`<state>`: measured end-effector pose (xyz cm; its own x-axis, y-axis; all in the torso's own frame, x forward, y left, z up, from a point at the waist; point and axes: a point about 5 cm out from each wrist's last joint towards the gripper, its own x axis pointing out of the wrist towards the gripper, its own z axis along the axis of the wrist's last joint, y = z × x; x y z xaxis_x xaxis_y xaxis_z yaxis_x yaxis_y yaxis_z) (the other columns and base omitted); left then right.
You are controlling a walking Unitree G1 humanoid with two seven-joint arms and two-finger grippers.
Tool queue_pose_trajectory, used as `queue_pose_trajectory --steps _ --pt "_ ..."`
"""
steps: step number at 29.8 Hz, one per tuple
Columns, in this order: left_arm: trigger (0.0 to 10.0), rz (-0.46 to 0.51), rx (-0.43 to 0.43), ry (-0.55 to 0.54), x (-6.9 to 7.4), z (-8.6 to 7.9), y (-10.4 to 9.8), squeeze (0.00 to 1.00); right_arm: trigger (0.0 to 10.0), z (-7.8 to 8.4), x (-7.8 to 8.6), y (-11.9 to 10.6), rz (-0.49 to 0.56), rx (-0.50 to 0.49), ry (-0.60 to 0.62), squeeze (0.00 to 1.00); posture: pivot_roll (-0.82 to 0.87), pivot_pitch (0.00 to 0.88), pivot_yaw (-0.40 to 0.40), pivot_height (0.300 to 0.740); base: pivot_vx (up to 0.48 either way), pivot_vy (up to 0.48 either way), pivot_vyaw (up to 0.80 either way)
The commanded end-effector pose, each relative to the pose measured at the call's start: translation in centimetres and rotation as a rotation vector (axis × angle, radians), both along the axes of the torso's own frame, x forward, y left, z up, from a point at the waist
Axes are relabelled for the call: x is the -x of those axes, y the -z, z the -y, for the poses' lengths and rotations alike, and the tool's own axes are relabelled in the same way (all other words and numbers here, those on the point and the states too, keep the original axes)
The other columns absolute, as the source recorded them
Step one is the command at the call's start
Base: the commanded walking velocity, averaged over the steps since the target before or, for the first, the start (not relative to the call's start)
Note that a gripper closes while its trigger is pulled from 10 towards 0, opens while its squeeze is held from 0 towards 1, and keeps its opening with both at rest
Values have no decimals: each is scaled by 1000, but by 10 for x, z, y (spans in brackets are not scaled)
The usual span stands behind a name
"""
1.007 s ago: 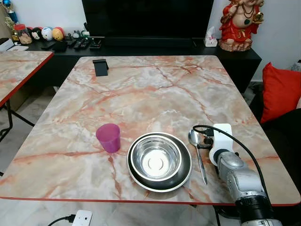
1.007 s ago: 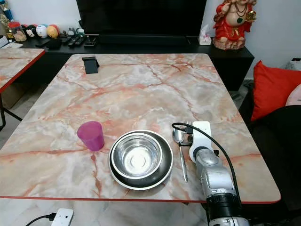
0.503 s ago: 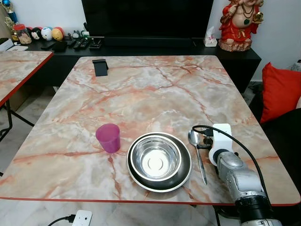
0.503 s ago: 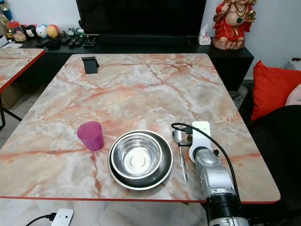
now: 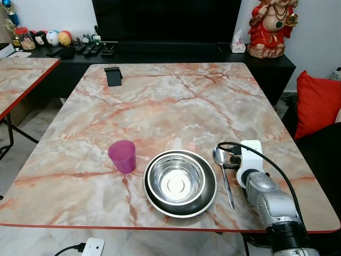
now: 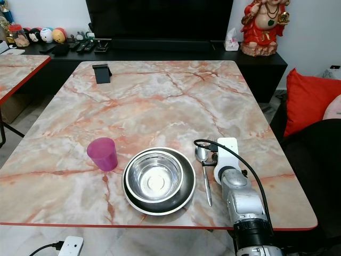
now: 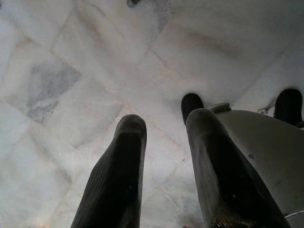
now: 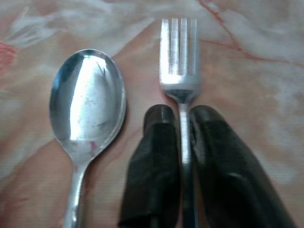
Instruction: Setting the table
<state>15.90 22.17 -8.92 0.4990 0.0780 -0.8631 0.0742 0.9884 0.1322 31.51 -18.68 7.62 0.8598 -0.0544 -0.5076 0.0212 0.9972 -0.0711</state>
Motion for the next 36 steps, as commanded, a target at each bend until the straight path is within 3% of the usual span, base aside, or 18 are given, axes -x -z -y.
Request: queue_pose_trajectory --steps 1,16,17,18,19,20,30,36 --pt "10000 -18 -7 25 1 -1 1 0 10000 -5 4 10 -54 -7 -16 557 -7 0 9 740 0 0 0" --pt "10000 -19 -8 31 1 -1 1 0 10000 -7 3 9 -44 -17 -24 529 -7 0 9 740 0 0 0" --pt "10000 -19 -8 31 1 -1 1 0 10000 -7 3 8 -41 -16 -23 475 -7 0 9 740 0 0 0" --pt "10000 -19 -8 31 1 -1 1 0 10000 -7 2 8 -37 -15 -20 286 -7 0 9 740 0 0 0" --pt "10000 -19 -8 31 1 -1 1 0 10000 -7 2 8 -37 -15 -20 286 -7 0 9 740 0 0 0" --pt "10000 -20 -8 31 2 -1 1 0 10000 -5 1 5 -18 -14 -3 0 -7 0 9 740 0 0 0" --pt "10000 -21 -7 38 1 0 1 0 10000 1 -2 -3 16 -21 28 0 -14 0 12 740 0 0 0" --pt "10000 -20 -8 39 1 -1 0 0 10000 1 -13 -29 147 -92 64 0 -16 0 16 740 0 0 0"
